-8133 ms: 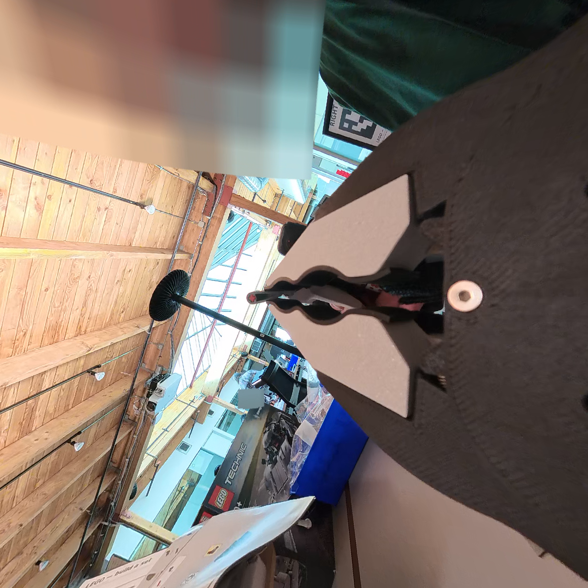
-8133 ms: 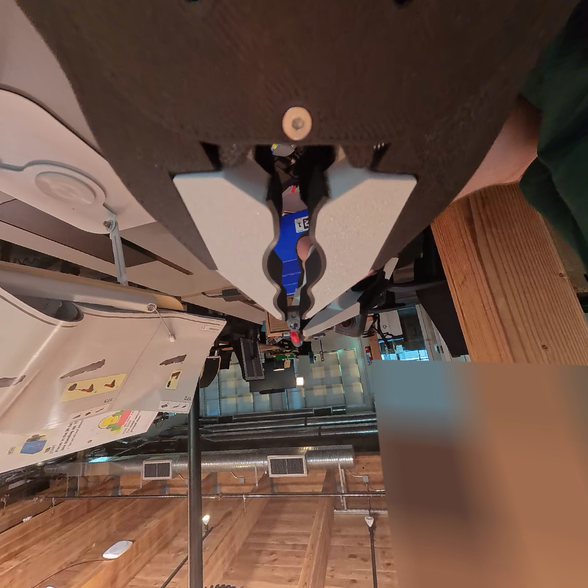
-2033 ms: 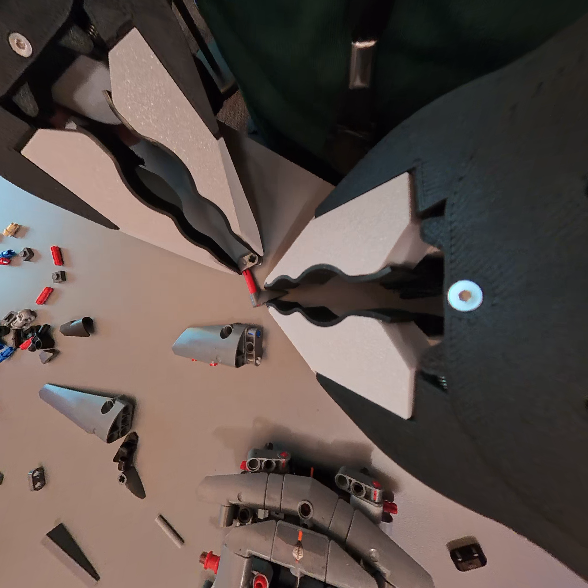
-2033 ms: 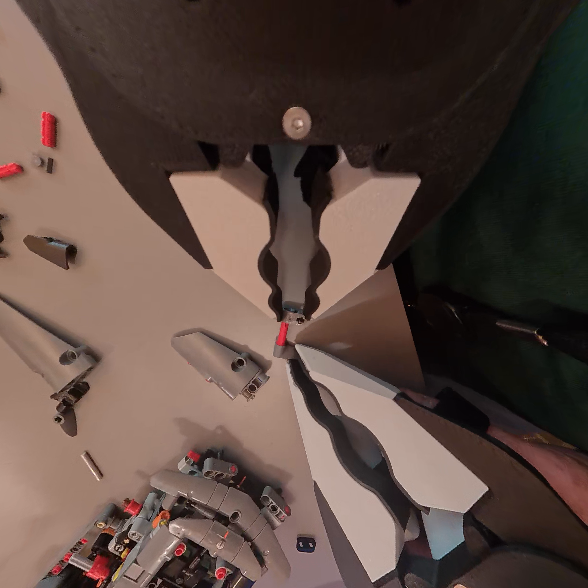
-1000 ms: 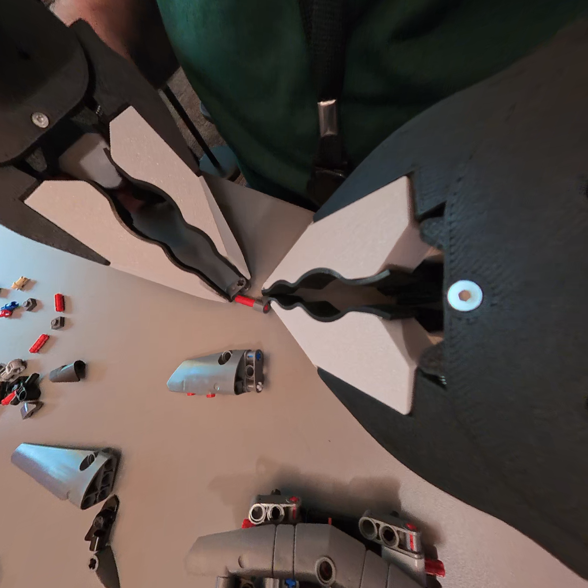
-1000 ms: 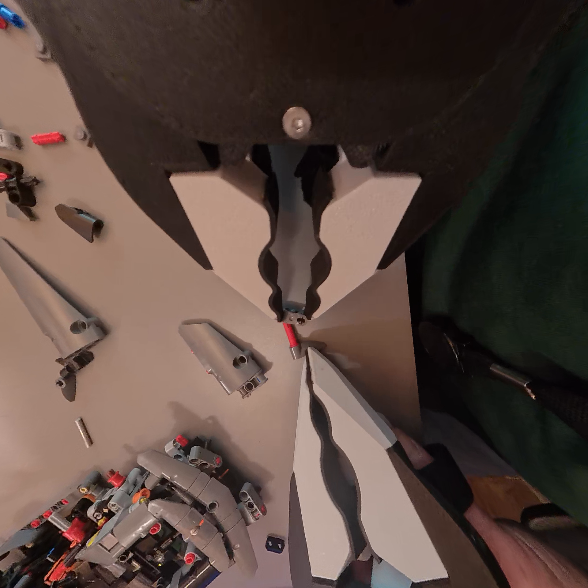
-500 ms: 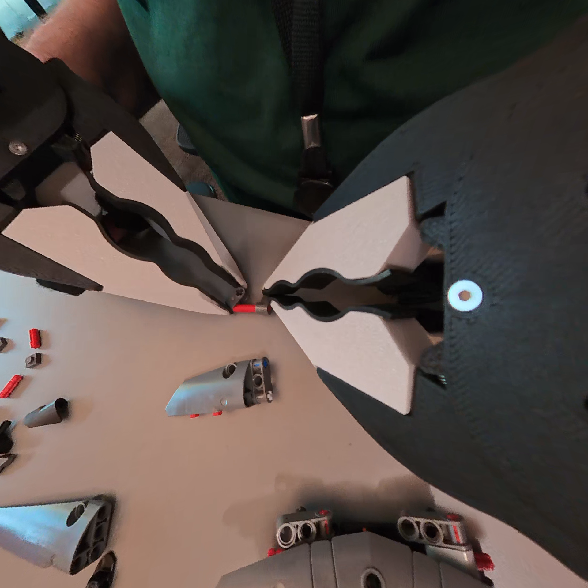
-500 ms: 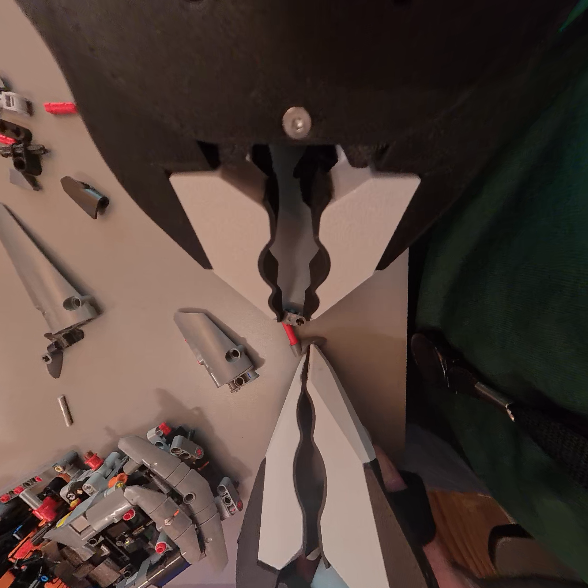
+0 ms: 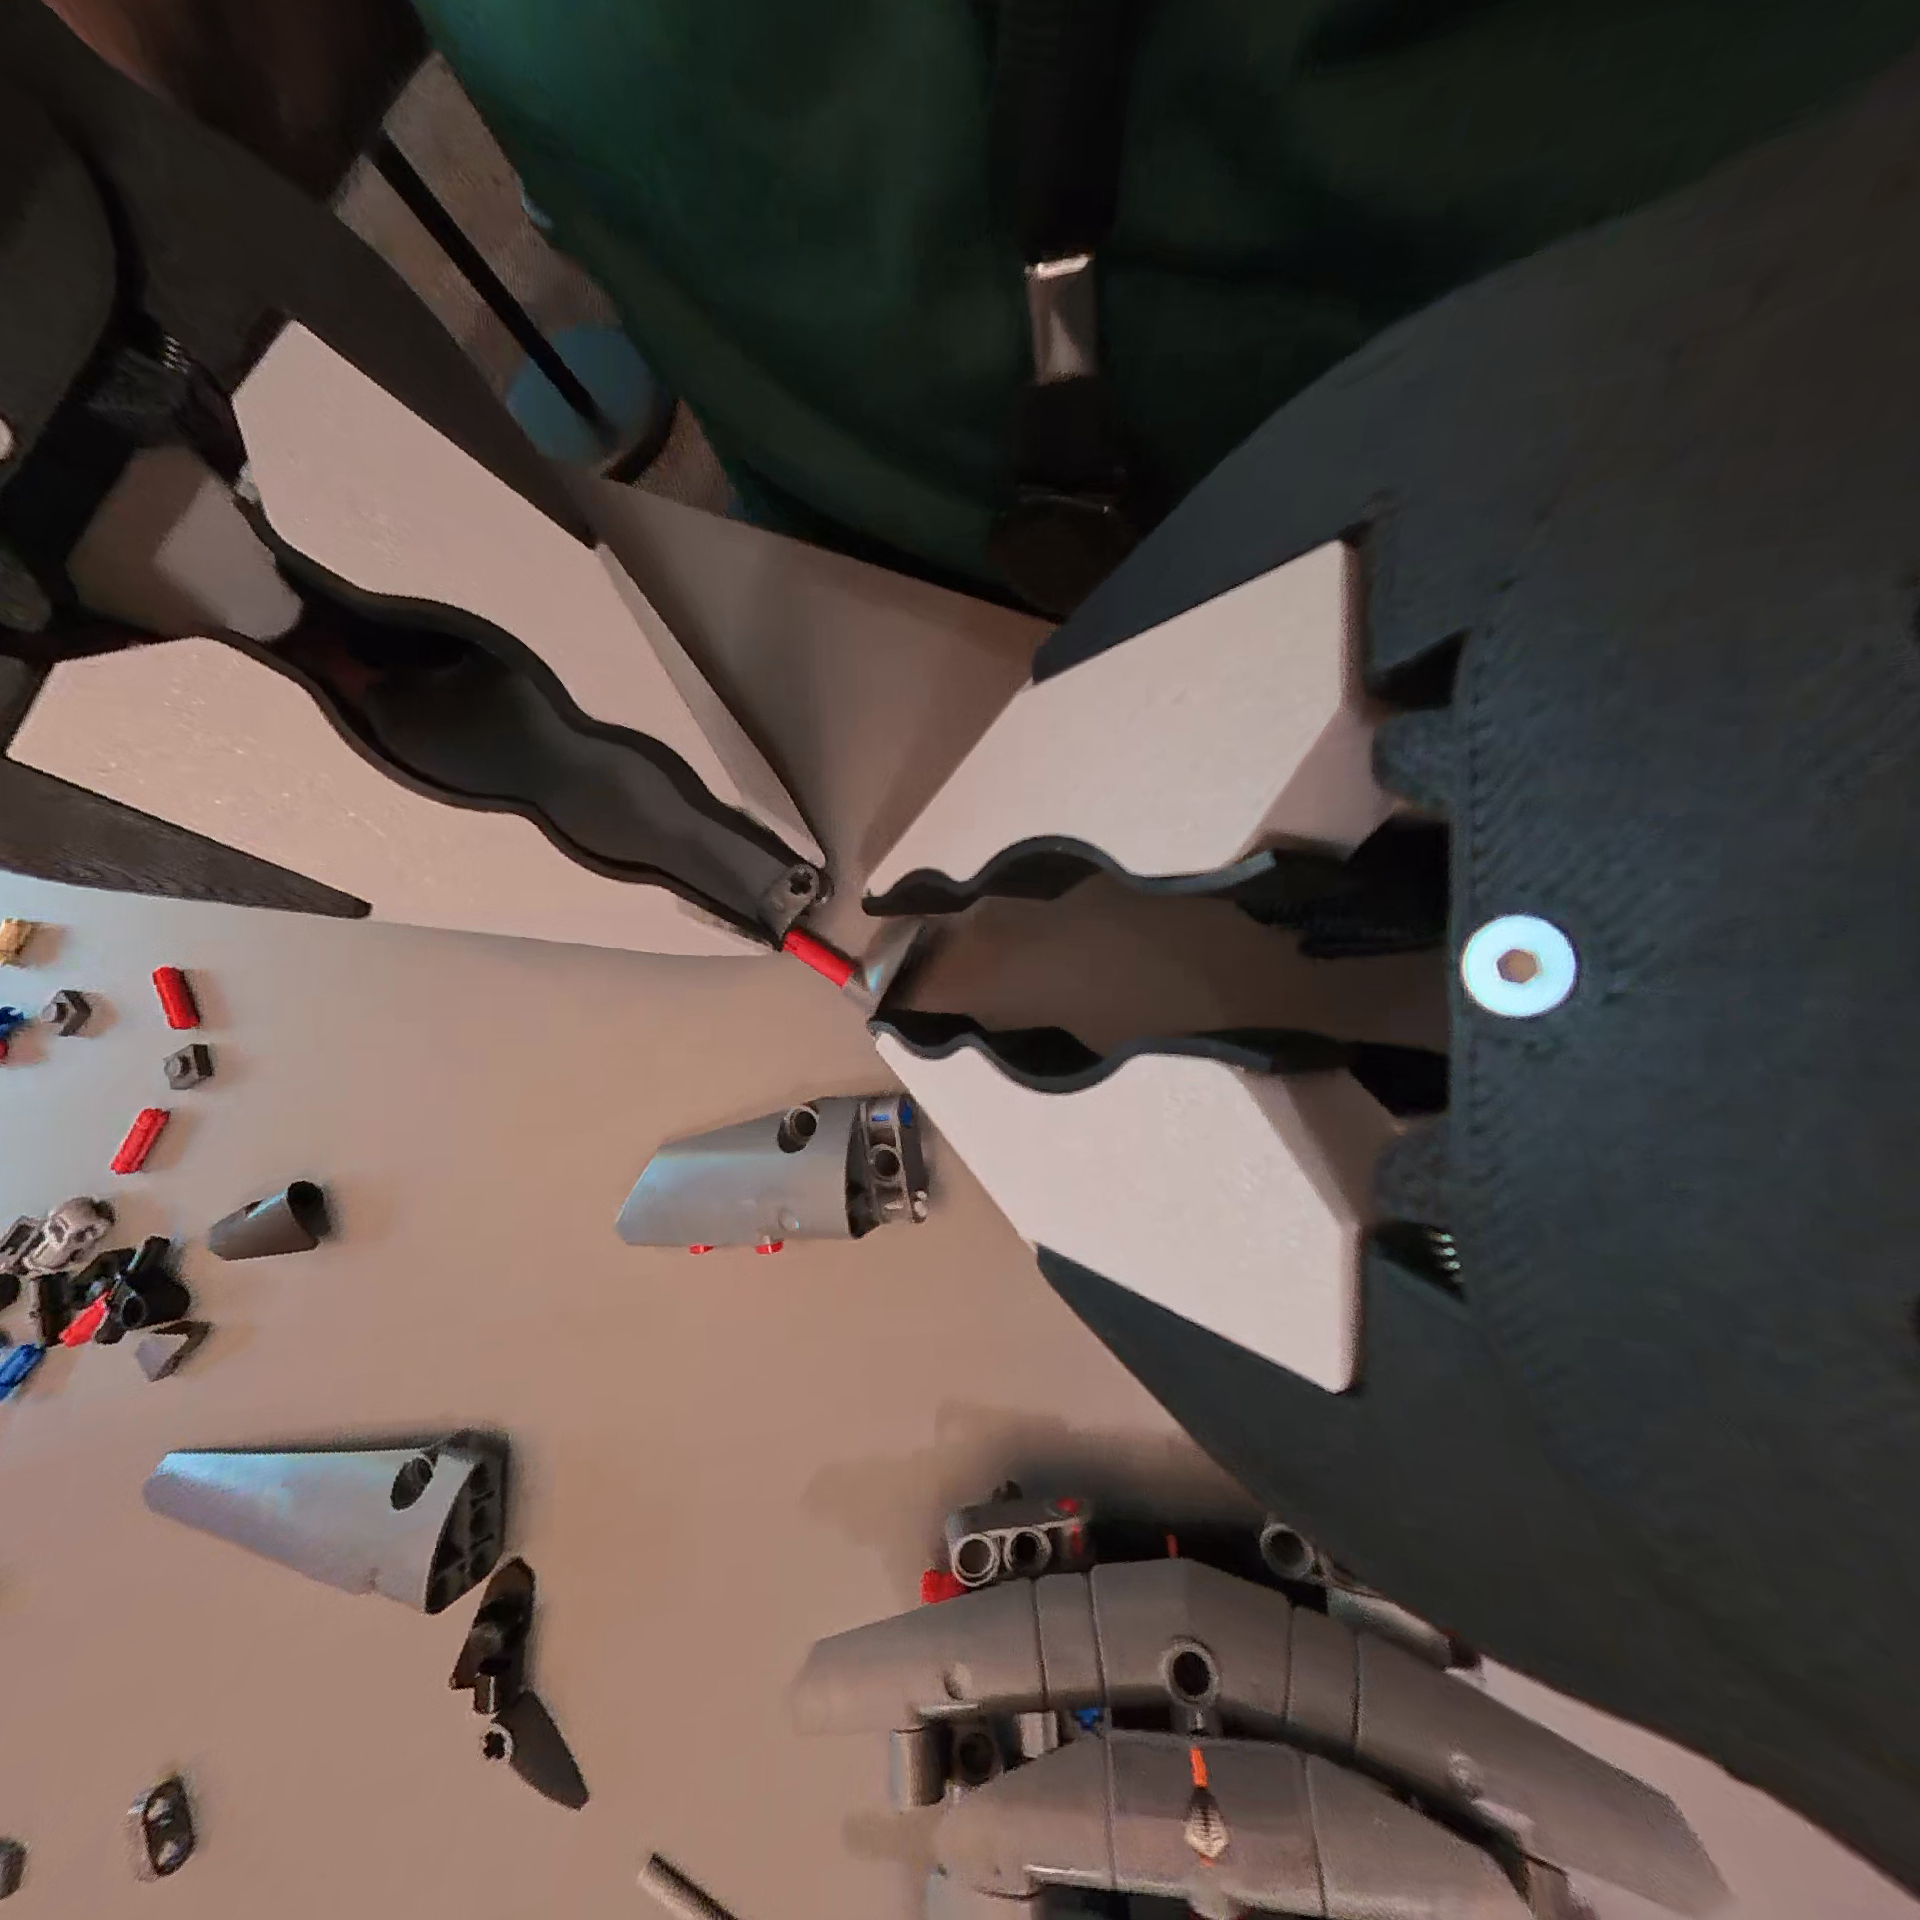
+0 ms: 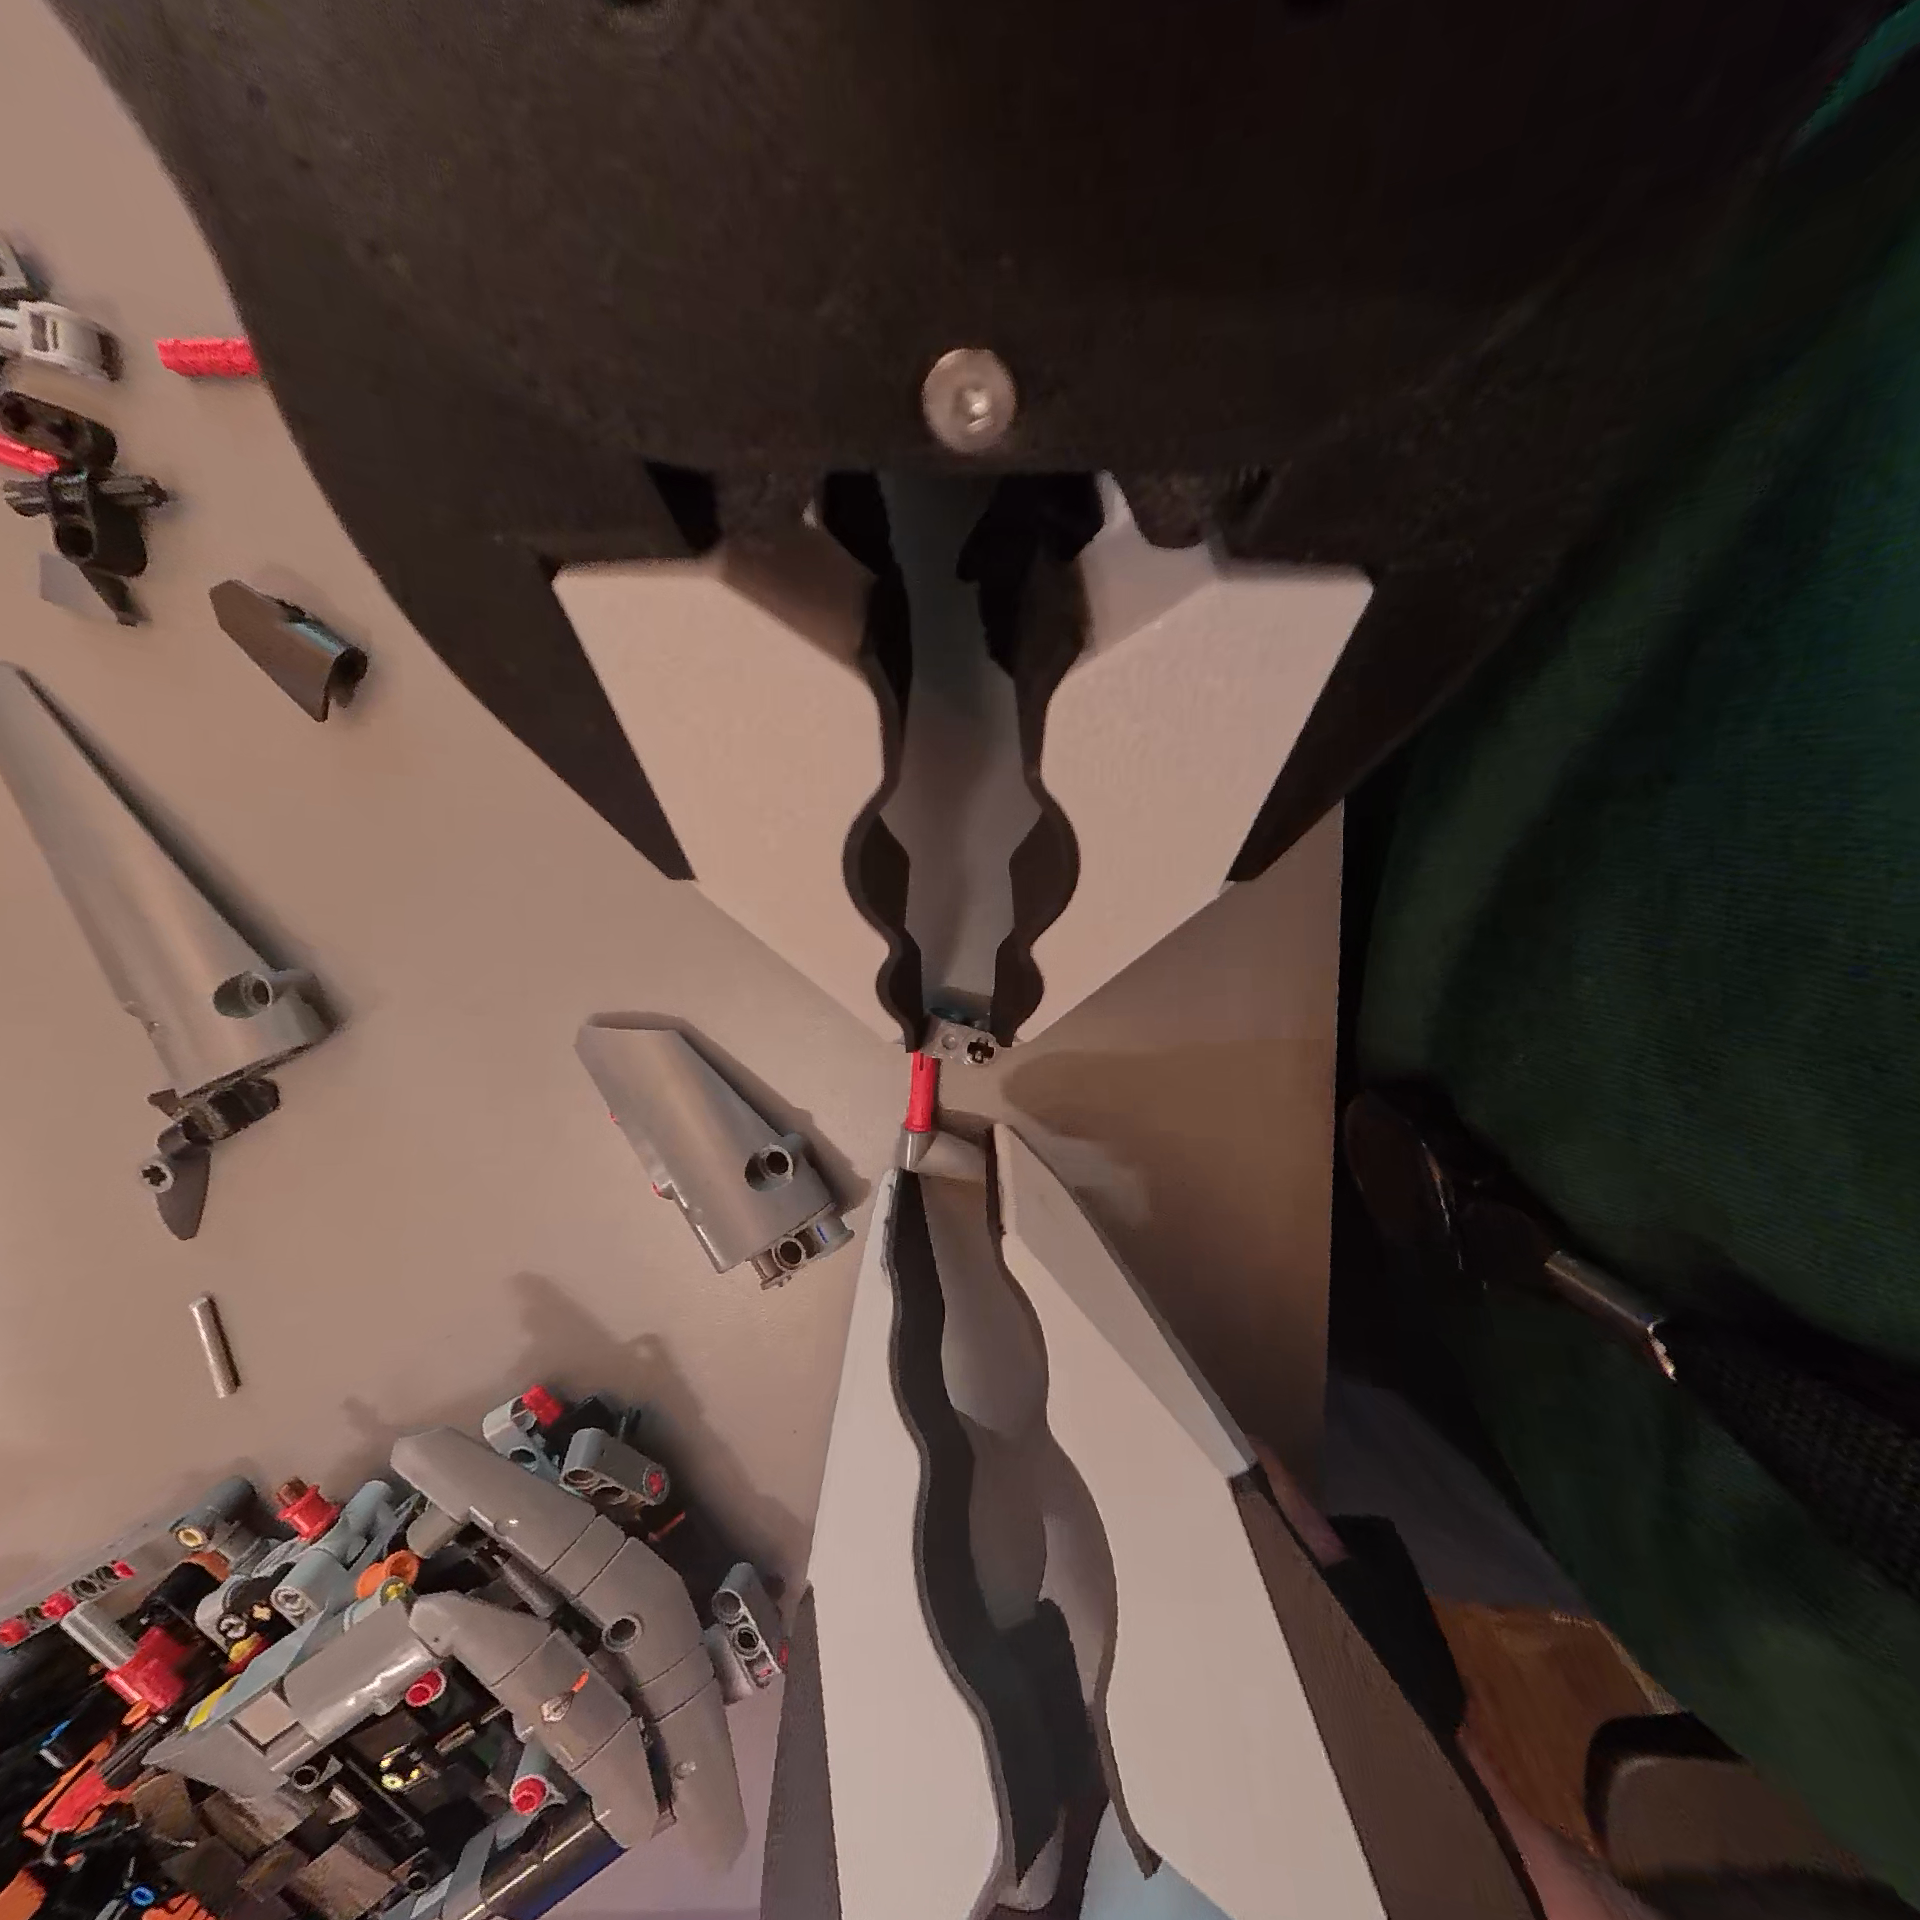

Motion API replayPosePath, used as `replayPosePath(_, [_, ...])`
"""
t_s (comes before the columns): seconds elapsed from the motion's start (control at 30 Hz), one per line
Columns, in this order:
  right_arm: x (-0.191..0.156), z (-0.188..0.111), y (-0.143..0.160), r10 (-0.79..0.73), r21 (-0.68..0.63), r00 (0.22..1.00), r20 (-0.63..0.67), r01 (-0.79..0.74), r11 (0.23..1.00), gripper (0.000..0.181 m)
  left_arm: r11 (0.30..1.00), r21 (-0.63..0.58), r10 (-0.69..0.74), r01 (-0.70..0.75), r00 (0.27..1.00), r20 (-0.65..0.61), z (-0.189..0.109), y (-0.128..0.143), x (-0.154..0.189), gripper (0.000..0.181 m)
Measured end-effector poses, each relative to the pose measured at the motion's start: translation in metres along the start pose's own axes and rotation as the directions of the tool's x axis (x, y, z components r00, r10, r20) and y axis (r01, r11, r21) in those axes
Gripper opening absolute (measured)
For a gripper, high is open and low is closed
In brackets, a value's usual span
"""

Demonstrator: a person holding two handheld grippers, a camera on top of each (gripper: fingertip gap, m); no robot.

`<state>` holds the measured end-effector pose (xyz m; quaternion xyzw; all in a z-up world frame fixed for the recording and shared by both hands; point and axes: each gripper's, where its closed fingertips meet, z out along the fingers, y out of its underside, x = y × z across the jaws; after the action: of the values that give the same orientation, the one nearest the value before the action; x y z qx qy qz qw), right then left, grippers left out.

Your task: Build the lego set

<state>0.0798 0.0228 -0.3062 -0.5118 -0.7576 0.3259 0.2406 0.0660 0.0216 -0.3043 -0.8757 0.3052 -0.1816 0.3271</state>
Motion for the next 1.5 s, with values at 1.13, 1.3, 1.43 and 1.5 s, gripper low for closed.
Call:
replayPosePath(1.13, [0.001,-0.001,0.001,0.069,-0.002,0.998,-0.008,-0.069,0.998,0.012,0.993,-0.036,0.121,-0.116,0.978,0.169,0.009,-0.006,-0.01,0.005])
replayPosePath(1.3, [0.001,0.0,0.001,0.089,-0.006,0.996,-0.026,-0.089,0.996,0.011,0.989,-0.053,0.148,-0.14,0.965,0.216,0.009,-0.005,-0.01,0.005])
replayPosePath(1.43, [0.001,0.001,0.0,0.104,-0.006,0.993,-0.059,-0.105,0.995,0.011,0.992,-0.042,0.129,-0.122,0.959,0.252,0.009,-0.005,-0.011,0.005])
replayPosePath(1.5, [0.001,0.001,0.0,0.118,-0.005,0.99,-0.076,-0.118,0.993,0.011,0.994,-0.033,0.111,-0.106,0.955,0.275,0.008,-0.005,-0.011,0.005])
